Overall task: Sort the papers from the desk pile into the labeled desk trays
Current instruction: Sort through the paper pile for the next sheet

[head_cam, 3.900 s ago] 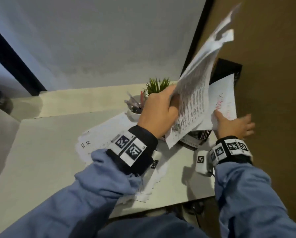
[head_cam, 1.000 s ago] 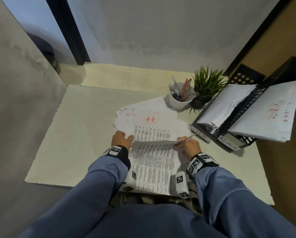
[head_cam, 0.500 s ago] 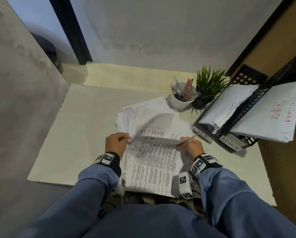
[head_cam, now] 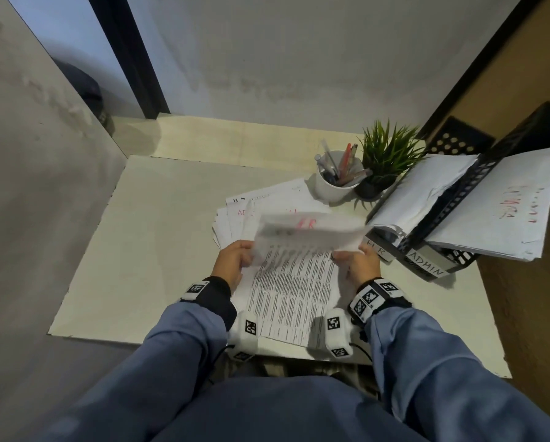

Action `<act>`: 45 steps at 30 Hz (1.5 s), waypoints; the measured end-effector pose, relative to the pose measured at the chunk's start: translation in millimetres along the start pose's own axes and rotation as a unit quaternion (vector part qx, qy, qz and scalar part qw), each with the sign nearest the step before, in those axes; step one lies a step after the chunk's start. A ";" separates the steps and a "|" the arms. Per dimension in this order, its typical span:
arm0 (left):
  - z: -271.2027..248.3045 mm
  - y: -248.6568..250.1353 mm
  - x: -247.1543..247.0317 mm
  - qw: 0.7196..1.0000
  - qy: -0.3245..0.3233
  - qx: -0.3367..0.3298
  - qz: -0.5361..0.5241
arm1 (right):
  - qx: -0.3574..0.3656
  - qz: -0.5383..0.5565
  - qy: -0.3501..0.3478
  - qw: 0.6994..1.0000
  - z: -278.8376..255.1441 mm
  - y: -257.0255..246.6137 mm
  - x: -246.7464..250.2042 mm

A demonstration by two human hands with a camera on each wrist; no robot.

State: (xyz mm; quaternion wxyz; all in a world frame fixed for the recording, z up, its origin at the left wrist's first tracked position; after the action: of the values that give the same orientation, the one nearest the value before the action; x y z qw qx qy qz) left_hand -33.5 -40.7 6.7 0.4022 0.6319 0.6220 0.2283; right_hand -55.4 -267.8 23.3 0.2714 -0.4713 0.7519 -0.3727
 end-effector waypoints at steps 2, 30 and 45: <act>-2.8 7.6 -4.5 0.996 -0.060 -0.006 -0.065 | 0.010 0.068 -0.033 0.997 -0.3 -9.5 -5.2; -12.6 143.2 -98.2 0.885 -0.002 -0.290 0.364 | 0.227 -0.100 0.199 0.948 30.3 -96.9 44.0; 13.4 189.7 -228.6 0.675 -0.026 -0.304 0.672 | 0.037 -0.108 0.181 0.977 66.6 -95.6 68.7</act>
State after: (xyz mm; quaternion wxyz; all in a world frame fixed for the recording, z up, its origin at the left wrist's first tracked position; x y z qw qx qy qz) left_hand 63.5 -246.9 197.8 0.3262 0.7280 -0.0852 0.5970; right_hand 15.5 -377.3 59.2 0.1062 -0.4637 0.7189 -0.5069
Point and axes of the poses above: each hand's wrist, its own z-axis towards the middle knuckle, its own x-axis out of the back of the hand, y = z × x, the point moved 1 cm from there along z, towards the middle knuckle, and after that the axes turned 12 degrees about -y, right-handed, at the moved point
